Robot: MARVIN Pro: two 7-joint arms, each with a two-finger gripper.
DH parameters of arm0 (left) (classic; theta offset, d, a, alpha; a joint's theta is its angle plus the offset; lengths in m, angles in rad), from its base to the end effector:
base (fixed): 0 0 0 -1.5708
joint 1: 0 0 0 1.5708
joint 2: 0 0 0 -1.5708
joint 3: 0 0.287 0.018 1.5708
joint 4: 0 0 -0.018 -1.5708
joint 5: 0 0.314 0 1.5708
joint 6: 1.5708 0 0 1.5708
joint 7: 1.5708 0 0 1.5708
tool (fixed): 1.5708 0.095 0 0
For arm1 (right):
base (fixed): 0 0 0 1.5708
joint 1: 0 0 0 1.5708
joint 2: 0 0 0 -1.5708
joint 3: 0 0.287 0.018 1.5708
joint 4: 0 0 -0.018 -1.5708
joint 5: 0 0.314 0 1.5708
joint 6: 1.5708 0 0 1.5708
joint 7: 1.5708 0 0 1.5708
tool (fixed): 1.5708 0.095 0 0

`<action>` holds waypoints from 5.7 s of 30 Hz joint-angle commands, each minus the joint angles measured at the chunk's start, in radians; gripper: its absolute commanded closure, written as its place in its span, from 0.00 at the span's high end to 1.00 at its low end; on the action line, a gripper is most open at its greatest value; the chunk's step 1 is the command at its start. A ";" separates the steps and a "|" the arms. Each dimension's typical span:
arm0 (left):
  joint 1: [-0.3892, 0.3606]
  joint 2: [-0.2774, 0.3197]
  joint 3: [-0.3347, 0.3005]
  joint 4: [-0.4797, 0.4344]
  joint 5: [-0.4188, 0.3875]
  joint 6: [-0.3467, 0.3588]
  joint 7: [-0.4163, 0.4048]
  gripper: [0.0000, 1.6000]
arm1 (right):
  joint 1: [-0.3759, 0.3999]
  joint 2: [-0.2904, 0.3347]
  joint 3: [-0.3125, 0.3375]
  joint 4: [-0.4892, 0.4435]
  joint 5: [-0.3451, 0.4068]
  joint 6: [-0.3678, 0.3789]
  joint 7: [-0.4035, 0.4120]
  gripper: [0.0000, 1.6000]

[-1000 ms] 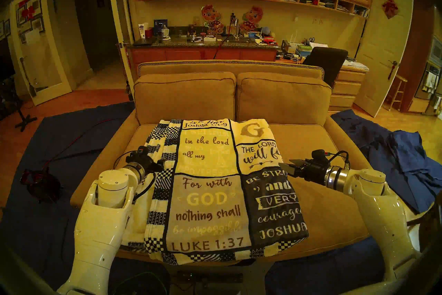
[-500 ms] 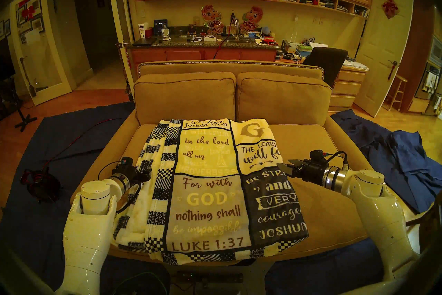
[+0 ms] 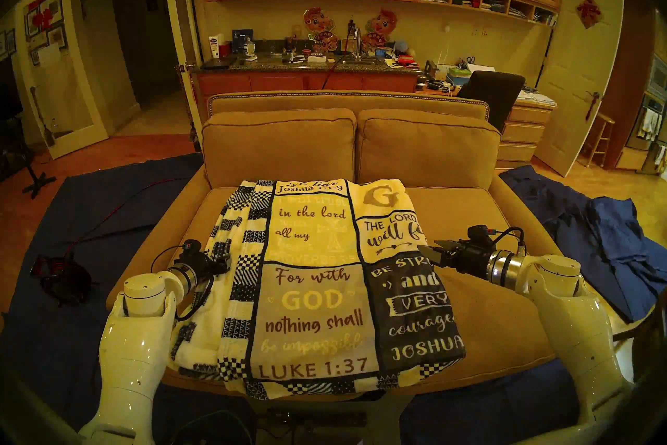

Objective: Fold the blanket in half twice

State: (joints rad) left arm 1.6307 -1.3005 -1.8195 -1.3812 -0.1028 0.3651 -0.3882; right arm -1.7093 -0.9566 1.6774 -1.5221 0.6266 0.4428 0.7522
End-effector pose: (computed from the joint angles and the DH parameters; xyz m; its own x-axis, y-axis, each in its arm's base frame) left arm 0.3726 0.1666 -0.3986 0.5374 -0.0114 0.8432 -0.0697 -0.9971 0.0309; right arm 0.3583 -0.1557 -0.3213 0.5267 -0.0616 0.8478 0.4909 -0.7922 -0.3625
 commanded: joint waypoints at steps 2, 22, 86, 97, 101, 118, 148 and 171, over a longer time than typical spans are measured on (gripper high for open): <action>-0.051 -0.008 -0.013 0.040 -0.020 -0.012 0.003 1.00 | 0.006 0.007 0.010 -0.001 0.005 -0.004 0.009 1.00; -0.121 -0.004 0.011 0.143 -0.152 0.058 -0.212 1.00 | 0.021 0.012 0.009 -0.007 0.003 0.000 0.008 1.00; -0.038 -0.016 -0.109 0.017 -0.240 0.064 -0.240 1.00 | 0.047 0.014 -0.019 0.020 0.007 0.008 0.017 1.00; -0.051 -0.020 -0.072 0.068 -0.228 0.057 -0.274 1.00 | 0.047 0.013 -0.016 0.018 0.009 0.010 0.016 1.00; -0.064 -0.021 -0.058 0.094 -0.228 0.045 -0.278 1.00 | 0.043 0.014 -0.013 0.014 0.009 0.011 0.013 1.00; -0.059 -0.045 -0.067 0.074 -0.263 0.021 -0.304 1.00 | 0.039 0.017 -0.008 0.004 0.009 0.014 0.012 1.00; -0.172 -0.086 0.058 0.262 -0.221 -0.014 -0.325 1.00 | 0.147 0.051 -0.064 0.143 -0.033 0.036 0.016 1.00; -0.207 -0.069 0.061 0.349 -0.234 -0.049 -0.363 0.00 | 0.376 0.028 -0.164 0.330 -0.098 0.047 0.015 1.00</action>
State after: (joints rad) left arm 1.4326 -1.3537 -1.7885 -1.0536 -0.3415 0.3190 -0.7257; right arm -1.4309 -0.9215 1.5096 -1.2193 0.5271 0.4877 0.7698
